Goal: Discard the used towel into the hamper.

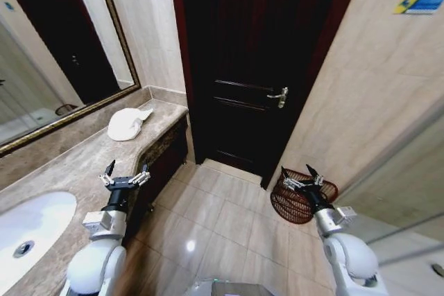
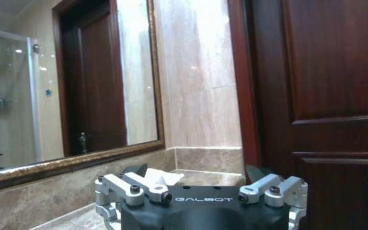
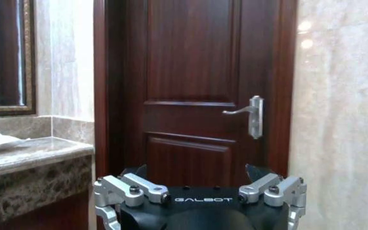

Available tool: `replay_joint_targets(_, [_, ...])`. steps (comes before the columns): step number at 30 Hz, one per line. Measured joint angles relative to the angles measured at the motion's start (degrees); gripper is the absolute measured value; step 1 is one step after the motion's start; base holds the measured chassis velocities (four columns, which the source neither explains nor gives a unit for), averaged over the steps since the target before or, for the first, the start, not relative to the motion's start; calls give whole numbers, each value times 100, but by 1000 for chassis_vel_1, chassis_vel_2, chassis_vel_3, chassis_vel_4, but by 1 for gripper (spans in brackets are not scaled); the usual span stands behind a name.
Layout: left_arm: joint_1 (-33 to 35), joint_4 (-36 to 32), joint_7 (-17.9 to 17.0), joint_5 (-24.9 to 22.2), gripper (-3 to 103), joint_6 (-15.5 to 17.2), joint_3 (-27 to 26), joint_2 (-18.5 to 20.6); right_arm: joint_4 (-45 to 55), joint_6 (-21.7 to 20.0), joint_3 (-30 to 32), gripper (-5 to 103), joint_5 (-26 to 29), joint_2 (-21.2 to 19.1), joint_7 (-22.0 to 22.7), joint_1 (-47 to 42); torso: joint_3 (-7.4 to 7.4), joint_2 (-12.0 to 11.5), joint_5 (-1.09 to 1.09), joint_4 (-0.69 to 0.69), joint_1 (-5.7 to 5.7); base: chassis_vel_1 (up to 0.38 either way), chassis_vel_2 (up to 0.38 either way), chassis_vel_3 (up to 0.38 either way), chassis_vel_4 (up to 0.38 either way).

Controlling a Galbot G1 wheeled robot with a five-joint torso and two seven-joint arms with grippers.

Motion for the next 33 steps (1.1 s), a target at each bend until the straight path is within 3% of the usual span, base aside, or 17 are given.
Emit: replay_joint_targets(33, [95,15,-9,-55,100,-170,-44,-7,2,-9,-48,100,-103,80,-77,27,0,0,0,-2,0,-73,144,144,-73])
